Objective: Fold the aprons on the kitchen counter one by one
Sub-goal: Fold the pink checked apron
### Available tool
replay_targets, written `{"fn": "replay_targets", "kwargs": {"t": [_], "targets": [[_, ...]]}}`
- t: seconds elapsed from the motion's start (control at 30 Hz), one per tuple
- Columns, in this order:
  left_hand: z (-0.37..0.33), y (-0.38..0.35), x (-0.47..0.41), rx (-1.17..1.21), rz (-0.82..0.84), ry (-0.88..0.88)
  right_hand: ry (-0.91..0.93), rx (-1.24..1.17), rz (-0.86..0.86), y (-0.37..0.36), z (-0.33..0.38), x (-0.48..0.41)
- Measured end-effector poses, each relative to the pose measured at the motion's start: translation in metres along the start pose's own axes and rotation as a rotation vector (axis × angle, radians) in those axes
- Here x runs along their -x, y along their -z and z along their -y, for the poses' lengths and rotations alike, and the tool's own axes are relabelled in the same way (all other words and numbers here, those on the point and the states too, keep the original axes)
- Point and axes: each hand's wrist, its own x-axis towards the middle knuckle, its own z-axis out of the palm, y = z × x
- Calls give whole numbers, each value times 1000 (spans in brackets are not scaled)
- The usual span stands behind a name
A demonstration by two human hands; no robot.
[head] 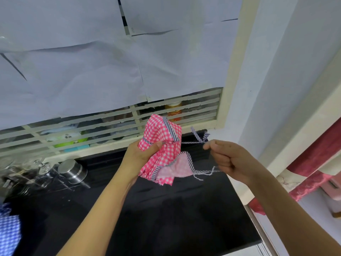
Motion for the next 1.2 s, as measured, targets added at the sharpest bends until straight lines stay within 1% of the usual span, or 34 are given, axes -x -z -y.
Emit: {"fn": "replay_targets", "kwargs": {"t": [0.1,0.23,0.3,0.37,0.43,0.5,0.57,0.63,0.7,0.77,0.87,0.97,1.13,1.17,1.2], "targets": [[2,3,-10,59,-79,78,18,294,60,-18,15,8],[6,2,-18,-94,-76,125,145,578,111,-40,29,13],[10,-1,-21,-295,-82,53,202,728,130,-48,33,11],[14,-5,-24,-608,-107,-111,212,856,134,-53,35,7],[14,-12,-23,-839,-143,-245,204,924,143,-56,33,3],[12,-19,-20,-1040,-182,-310,199,992,178,-61,26,-1],[14,-26,-17,-1205,-171,-370,219,1107,181,-67,19,-8],[17,-31,-13,-1221,-81,-410,240,1143,107,-66,18,-17],[20,-33,-6,-1102,65,-415,197,1095,54,-59,20,-21],[23,-34,-1,-973,215,-396,144,1063,46,-53,18,-21],[29,-32,2,-836,341,-335,91,1094,-5,-53,9,-20],[35,-32,4,-807,374,-346,76,1111,-119,-56,7,-21],[39,-47,9,-972,414,-463,38,1190,-110,-65,18,-25],[40,-49,10,-979,410,-498,-1,1161,-115,-63,23,-27],[40,-49,11,-996,397,-534,-68,1082,-113,-59,27,-28]]}}
